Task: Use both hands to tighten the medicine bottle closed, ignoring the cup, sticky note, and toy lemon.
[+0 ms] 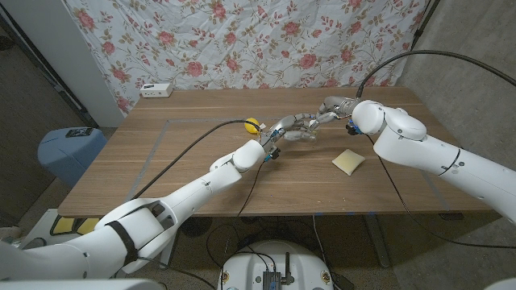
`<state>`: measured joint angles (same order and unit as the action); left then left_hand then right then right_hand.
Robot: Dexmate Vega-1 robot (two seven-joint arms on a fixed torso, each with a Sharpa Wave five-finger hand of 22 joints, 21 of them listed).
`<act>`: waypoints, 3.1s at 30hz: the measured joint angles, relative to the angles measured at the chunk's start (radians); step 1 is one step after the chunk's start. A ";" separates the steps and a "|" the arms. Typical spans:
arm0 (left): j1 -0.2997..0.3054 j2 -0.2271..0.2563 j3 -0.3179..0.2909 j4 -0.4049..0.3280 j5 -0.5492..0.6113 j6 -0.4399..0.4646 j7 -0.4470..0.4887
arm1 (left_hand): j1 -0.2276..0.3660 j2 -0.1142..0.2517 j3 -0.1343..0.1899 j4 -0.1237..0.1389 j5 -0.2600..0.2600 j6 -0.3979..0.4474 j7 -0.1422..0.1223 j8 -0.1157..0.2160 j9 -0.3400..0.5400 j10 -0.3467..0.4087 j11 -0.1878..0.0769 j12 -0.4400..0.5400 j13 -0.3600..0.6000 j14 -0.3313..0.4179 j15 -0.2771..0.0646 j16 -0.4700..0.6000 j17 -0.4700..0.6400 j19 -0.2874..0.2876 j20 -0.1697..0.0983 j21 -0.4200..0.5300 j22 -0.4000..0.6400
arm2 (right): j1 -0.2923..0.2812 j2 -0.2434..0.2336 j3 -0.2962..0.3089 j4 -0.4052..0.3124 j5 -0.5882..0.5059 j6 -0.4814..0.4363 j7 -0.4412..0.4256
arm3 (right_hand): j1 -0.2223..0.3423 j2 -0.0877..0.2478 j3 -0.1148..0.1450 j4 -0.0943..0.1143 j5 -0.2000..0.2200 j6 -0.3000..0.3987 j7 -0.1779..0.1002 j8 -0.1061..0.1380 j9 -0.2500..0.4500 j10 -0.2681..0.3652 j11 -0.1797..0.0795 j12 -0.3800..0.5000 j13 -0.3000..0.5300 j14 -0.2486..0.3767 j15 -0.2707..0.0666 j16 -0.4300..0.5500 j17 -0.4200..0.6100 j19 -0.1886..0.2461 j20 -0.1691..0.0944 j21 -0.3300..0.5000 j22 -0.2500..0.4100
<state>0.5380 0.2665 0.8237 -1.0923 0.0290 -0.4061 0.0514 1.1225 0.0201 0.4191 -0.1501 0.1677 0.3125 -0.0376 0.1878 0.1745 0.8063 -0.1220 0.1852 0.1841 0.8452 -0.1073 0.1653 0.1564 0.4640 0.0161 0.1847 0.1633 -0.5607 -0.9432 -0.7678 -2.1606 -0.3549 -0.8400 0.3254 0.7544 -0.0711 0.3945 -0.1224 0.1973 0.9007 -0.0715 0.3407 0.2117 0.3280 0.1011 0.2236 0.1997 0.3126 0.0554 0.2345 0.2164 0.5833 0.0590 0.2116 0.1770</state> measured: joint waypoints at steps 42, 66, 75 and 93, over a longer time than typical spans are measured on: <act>-0.002 -0.003 0.000 0.010 -0.008 -0.011 -0.008 | -0.009 -0.009 0.015 -0.001 0.003 0.000 0.000 0.000 0.000 0.012 -0.012 0.000 -0.001 0.000 0.000 0.000 0.000 0.000 0.000 0.000 0.000 | 0.009 0.025 -0.076 -0.006 -0.105 -0.078 -0.053 | -0.106 -0.019 -0.061 0.022 0.008 0.202 0.044 0.045 -0.015 0.114 -0.035 0.010 -0.005 0.082 -0.039 0.013 -0.007 0.077 -0.027 0.008 0.000; 0.012 0.004 -0.006 -0.013 -0.008 0.002 0.004 | -0.016 -0.002 0.017 -0.003 0.000 0.000 0.000 0.000 0.000 0.009 -0.016 0.003 0.000 0.003 0.004 0.000 0.000 0.000 0.000 0.000 0.000 | -0.004 0.037 -0.070 -0.004 -0.132 -0.081 -0.063 | -0.194 -0.027 -0.101 0.046 0.016 0.089 0.055 -0.039 -0.014 0.097 -0.008 -0.015 -0.004 0.073 -0.027 0.000 -0.007 0.067 -0.017 -0.001 0.000; 0.007 0.000 -0.005 -0.001 -0.009 -0.001 0.001 | -0.016 -0.002 0.019 -0.005 0.000 0.000 0.000 0.000 0.000 0.009 -0.016 0.003 0.000 0.003 0.004 0.000 -0.001 -0.002 -0.002 0.000 0.000 | -0.012 0.037 -0.057 -0.007 -0.119 -0.075 -0.070 | -0.231 -0.031 -0.117 0.053 0.016 -0.008 0.079 -0.083 -0.004 0.064 0.010 -0.028 -0.004 0.055 -0.009 -0.013 -0.007 0.052 -0.002 -0.009 0.000; 0.007 0.000 -0.005 -0.001 -0.016 -0.004 -0.005 | -0.016 -0.003 0.021 -0.007 0.003 -0.002 -0.009 0.000 0.000 0.009 -0.016 0.000 0.000 0.003 0.004 0.000 0.000 -0.006 0.002 0.000 0.000 | -0.039 -0.004 -0.001 -0.049 -0.046 -0.035 -0.056 | -0.217 -0.024 -0.110 0.024 0.028 -0.168 0.094 -0.137 0.014 -0.027 0.040 -0.043 -0.002 -0.010 0.034 -0.039 -0.012 -0.014 0.013 -0.023 0.000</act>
<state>0.5451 0.2662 0.8185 -1.0932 0.0135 -0.4102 0.0464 1.1067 0.0173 0.4402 -0.1571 0.1708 0.3108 -0.0468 0.1878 0.1745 0.8151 -0.1379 0.1847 0.1838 0.8483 -0.1033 0.1652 0.1564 0.4584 0.0176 0.1847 0.1633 -0.5998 -0.9471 -0.7691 -2.2097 -0.4013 -0.8752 0.2695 0.5371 -0.0951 0.2840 -0.0982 0.2257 0.7323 0.0227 0.2034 0.2258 0.3009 0.1411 0.1810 0.1981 0.3026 0.0895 0.1953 0.2043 0.5692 0.0720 0.1889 0.1771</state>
